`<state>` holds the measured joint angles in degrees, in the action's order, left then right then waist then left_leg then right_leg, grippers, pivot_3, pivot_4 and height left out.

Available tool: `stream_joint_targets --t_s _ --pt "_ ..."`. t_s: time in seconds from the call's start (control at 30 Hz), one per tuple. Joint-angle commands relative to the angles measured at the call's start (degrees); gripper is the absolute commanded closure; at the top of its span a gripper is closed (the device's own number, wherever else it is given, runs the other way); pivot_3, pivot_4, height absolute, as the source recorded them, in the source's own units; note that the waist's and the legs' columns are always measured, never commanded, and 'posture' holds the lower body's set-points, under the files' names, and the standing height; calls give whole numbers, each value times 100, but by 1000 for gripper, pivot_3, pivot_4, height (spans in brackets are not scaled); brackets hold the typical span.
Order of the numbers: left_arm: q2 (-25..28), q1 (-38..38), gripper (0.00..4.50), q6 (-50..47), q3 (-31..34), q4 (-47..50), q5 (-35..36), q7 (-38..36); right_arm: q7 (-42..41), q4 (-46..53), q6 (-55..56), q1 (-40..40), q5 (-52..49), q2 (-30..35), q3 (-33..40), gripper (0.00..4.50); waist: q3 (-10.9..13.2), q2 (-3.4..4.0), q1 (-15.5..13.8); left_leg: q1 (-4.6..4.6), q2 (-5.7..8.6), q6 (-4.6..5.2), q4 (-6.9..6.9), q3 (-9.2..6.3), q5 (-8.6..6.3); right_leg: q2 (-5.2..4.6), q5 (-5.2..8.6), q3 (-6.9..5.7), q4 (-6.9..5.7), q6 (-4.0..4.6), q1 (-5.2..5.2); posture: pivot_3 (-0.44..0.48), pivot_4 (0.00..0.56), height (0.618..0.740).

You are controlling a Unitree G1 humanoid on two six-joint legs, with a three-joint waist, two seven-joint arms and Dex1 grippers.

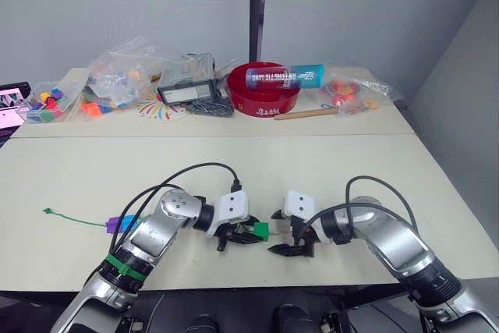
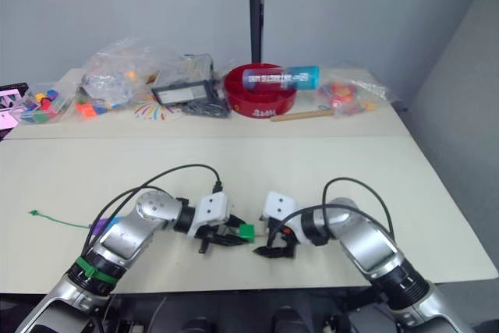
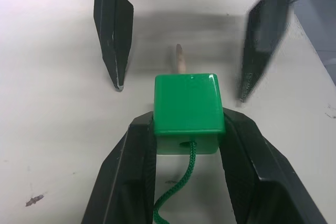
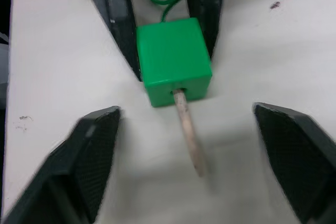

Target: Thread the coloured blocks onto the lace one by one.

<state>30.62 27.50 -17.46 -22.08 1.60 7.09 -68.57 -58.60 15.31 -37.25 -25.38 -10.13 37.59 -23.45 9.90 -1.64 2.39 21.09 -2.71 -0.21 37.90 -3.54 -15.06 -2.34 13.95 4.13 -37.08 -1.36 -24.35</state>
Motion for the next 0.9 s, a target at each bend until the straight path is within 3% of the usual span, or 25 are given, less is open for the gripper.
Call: stream_joint_targets --t_s 0.03,0.33,0.63,0.9 --pt "17 118 3304 80 18 28 -4 -37 -47 48 125 -24 22 101 117 1610 0 0 0 0 0 0 0 0 0 0 0 0 0 0 0 0 150 731" --pt "56 105 3304 94 46 34 -11 -47 -92 100 177 8 -16 164 102 4498 0 0 2 0 0 0 0 0 0 0 0 0 0 0 0 0 150 731" --pt "495 -77 3304 39 306 269 110 -151 -160 85 283 -28 76 210 27 4500 0 0 22 -2 -1 0 1 0 0 0 0 0 -3 0 0 0 150 731" --pt "1789 -711 3304 858 870 -369 57 -602 -390 160 284 -43 92 446 12 4500 0 0 55 -8 -3 0 0 2 0 1 0 0 -5 1 0 0 150 731"
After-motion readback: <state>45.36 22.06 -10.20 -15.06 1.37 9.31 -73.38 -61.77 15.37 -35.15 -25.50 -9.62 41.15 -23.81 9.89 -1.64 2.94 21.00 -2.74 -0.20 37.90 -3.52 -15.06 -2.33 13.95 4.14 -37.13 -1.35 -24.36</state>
